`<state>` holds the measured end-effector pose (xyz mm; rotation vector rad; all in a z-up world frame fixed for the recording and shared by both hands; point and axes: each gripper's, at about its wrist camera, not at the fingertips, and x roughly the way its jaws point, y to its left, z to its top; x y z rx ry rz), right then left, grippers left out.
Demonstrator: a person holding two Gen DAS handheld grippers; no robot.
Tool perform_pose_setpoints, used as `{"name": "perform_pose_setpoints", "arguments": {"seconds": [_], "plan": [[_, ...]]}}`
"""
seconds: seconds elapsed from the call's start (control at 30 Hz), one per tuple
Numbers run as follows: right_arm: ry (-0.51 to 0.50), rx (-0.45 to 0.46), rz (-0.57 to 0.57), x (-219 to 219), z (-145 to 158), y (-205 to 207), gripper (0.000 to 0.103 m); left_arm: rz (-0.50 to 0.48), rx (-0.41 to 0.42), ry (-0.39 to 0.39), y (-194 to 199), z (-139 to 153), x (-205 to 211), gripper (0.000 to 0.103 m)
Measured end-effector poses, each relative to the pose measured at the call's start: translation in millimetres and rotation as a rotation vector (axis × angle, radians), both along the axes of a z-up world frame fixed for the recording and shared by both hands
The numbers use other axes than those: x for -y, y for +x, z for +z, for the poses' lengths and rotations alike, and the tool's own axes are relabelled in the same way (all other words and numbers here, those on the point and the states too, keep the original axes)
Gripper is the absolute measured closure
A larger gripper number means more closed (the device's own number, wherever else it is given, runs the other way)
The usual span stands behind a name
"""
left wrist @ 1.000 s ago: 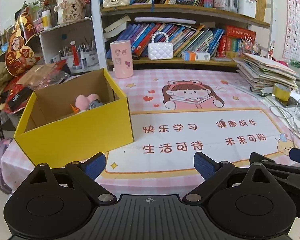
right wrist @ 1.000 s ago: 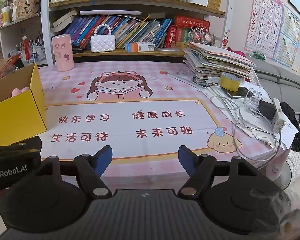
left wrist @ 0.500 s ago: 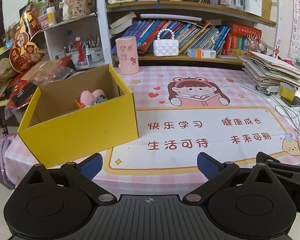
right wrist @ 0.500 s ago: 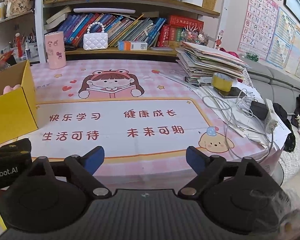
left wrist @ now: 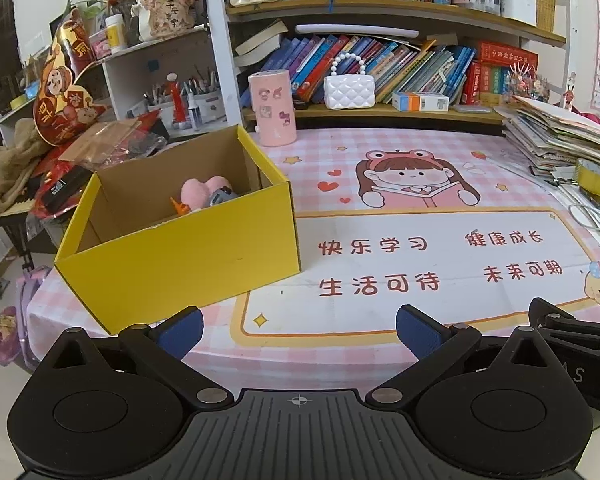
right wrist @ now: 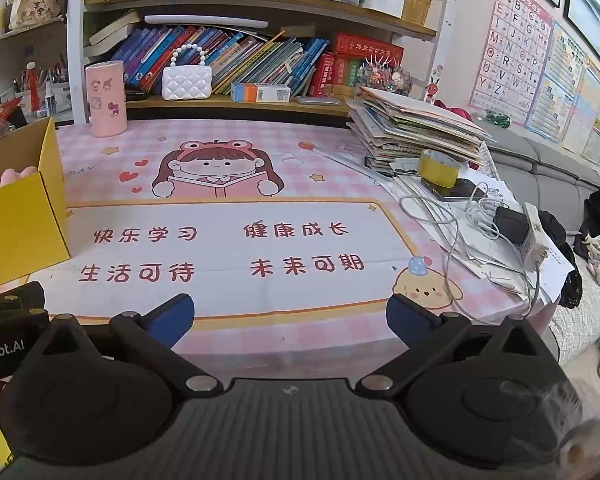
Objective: Organize objects
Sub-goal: 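Withdraw both open grippers from the box back over the empty table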
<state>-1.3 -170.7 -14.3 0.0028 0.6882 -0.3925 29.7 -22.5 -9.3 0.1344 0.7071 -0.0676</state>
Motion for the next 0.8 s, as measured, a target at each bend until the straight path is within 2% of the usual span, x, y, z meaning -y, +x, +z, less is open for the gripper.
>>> {"name": "perform_pose_setpoints", "arguments": {"seconds": [0.8], "plan": [[0.006,-0.02,0.0,1.7,-5.0,5.3,0.0,0.004,-0.02,-0.002,0.2,-3.9,1.5,0.0]]}}
